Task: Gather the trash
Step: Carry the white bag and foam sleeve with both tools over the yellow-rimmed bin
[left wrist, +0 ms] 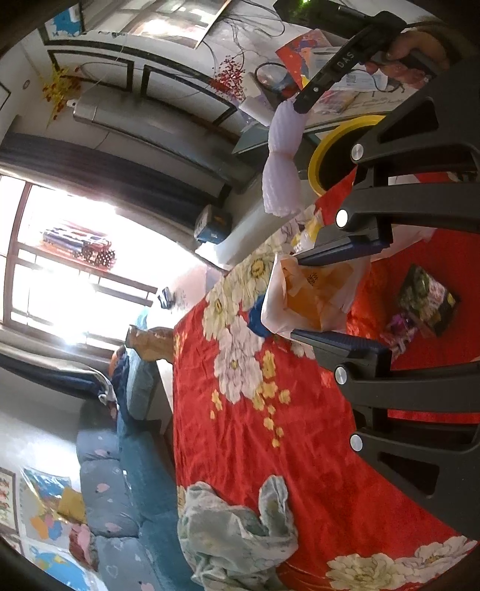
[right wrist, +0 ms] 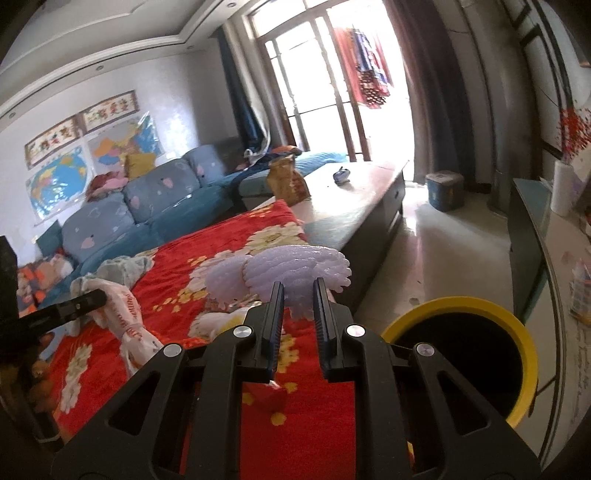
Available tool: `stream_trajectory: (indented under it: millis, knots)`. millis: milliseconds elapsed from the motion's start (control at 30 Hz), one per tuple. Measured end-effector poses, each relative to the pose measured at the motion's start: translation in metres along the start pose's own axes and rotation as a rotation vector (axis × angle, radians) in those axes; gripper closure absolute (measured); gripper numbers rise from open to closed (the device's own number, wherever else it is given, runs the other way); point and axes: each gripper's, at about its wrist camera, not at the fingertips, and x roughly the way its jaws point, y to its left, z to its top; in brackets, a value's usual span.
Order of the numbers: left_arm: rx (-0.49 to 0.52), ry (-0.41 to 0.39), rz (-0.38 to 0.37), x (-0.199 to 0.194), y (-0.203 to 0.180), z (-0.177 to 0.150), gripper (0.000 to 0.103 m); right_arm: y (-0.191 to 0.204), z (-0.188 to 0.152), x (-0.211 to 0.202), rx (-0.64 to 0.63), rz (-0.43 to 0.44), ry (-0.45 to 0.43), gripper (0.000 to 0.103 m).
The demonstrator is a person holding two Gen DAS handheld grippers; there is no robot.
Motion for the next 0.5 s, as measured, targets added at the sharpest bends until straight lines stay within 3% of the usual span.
stream_trajectory:
  millis: [500]
  knots:
    - [0.085,-0.014,-0.037,0.022,-0.058,0.006,0.07,-0.05,0.0,-0.018,0.103,-0.103,-0.015,0.092]
